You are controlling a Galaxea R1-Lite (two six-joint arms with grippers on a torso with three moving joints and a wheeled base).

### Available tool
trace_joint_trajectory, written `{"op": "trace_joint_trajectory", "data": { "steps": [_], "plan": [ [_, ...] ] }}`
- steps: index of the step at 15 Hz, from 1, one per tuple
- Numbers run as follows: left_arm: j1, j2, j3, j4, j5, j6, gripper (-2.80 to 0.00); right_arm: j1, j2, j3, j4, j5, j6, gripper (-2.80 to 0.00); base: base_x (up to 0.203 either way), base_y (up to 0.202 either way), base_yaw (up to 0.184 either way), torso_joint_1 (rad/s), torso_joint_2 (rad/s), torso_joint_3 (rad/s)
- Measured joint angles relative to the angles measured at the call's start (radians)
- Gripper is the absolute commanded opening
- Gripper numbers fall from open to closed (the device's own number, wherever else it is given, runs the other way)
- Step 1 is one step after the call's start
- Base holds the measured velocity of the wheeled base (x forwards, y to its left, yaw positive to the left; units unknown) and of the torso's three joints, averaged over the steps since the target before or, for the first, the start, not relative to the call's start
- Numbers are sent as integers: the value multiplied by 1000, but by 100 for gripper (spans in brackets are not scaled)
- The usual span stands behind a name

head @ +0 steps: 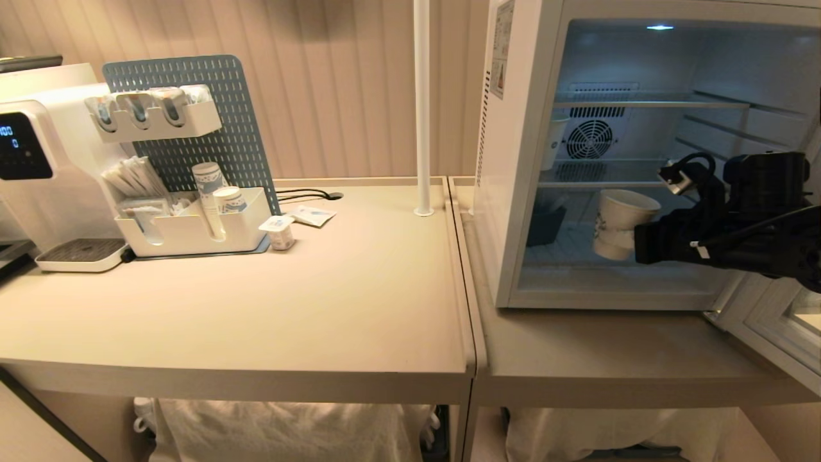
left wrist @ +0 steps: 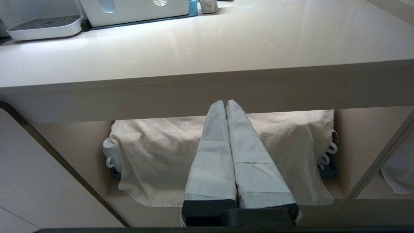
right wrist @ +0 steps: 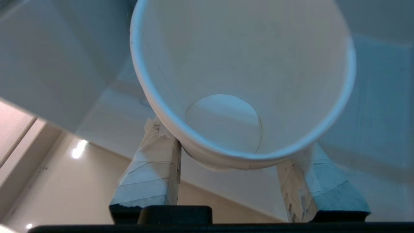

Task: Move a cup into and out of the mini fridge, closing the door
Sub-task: Put the paper cup in the freezer

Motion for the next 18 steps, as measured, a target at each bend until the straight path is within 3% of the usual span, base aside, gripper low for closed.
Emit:
{"op": "trace_joint_trajectory", "data": {
  "steps": [18],
  "plan": [
    [0,0,0,0,0,0,-280,-5,221,-141,-89,-13,0,-280,0,0,0,0,0,0]
  ]
}}
